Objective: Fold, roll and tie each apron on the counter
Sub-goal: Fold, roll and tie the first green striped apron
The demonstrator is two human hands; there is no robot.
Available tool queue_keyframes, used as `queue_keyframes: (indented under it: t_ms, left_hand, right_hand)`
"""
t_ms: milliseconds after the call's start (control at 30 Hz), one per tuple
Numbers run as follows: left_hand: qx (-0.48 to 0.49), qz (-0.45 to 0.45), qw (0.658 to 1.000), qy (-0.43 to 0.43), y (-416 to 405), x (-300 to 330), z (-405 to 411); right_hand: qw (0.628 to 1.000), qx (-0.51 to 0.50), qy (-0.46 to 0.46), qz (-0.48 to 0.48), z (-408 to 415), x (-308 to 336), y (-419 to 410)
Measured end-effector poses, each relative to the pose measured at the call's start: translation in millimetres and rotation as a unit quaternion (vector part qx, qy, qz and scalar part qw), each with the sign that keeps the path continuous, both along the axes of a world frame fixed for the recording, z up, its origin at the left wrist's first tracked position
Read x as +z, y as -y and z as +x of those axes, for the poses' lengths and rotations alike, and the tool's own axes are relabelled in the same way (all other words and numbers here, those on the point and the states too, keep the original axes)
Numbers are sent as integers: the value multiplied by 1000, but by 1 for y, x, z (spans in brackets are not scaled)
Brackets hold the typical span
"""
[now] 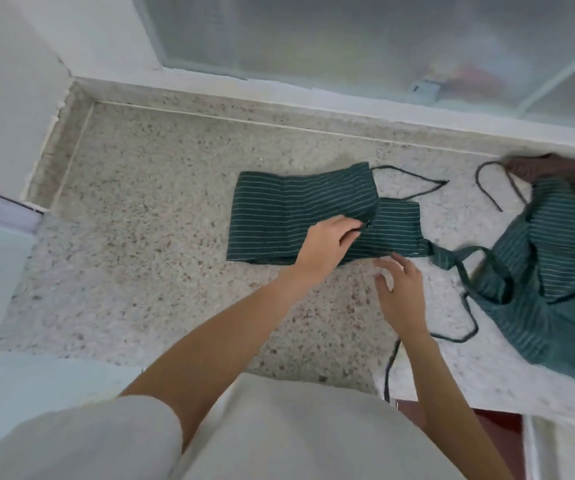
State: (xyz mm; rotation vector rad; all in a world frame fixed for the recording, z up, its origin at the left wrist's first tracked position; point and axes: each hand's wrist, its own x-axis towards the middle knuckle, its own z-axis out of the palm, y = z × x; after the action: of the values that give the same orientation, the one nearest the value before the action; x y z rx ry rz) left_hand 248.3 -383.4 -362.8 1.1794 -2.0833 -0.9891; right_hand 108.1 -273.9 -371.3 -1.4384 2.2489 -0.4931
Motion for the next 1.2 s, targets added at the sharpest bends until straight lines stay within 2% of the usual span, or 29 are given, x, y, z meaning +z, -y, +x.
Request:
queue_keyframes:
  t_ms: [100, 167, 233, 300, 367, 400, 433, 500, 600, 700, 867, 1000, 1100, 1200]
  left_hand:
    - [-78, 143, 980, 114, -15, -29, -26]
    - [-78, 190, 971, 124, -23, -33, -29]
    - [-41, 124, 984, 120, -26, -28, -14]
    - [20, -18, 991, 129, -25, -25, 13]
    - [97, -122, 973, 168, -22, -28, 46]
    - [135, -131, 962, 198, -22, -30, 60]
    - [166, -111, 953, 227, -22, -33, 73]
    - [209, -6, 945, 251, -23, -37, 92]
    - [227, 127, 945, 197, -25, -43, 108]
    - [241, 114, 949, 166, -25, -45, 111]
    - [214, 29, 962, 169, -26, -50, 111]
    - [125, -3, 965, 230, -29, -57, 109]
    - [52, -53, 957, 280, -30, -65, 108]
    - [39, -51, 956, 286, -28, -69, 109]
  right_hand:
    - [999, -32, 9, 14, -37, -3, -1]
    - [999, -39, 31, 12, -52, -4, 4]
    - [998, -26, 51, 10, -58, -6, 15]
    - [998, -3, 68, 17, -57, -9, 30]
    - [995, 10, 89, 33, -52, -14, 46]
    - [995, 14, 89, 43, -49, -17, 54]
    - [995, 16, 78, 55, -45, -19, 60]
    - [995, 12, 32, 91, -38, -24, 73]
    - [988, -4, -54, 146, -27, -28, 89]
    - [985, -25, -68, 155, -16, -28, 98]
    - [992, -62, 6, 106, -13, -19, 102]
    - [992, -82, -94, 8, -49, -10, 86]
    - [989, -114, -73, 51, -86, -18, 71]
    - [993, -83, -46, 70, -101, -25, 65]
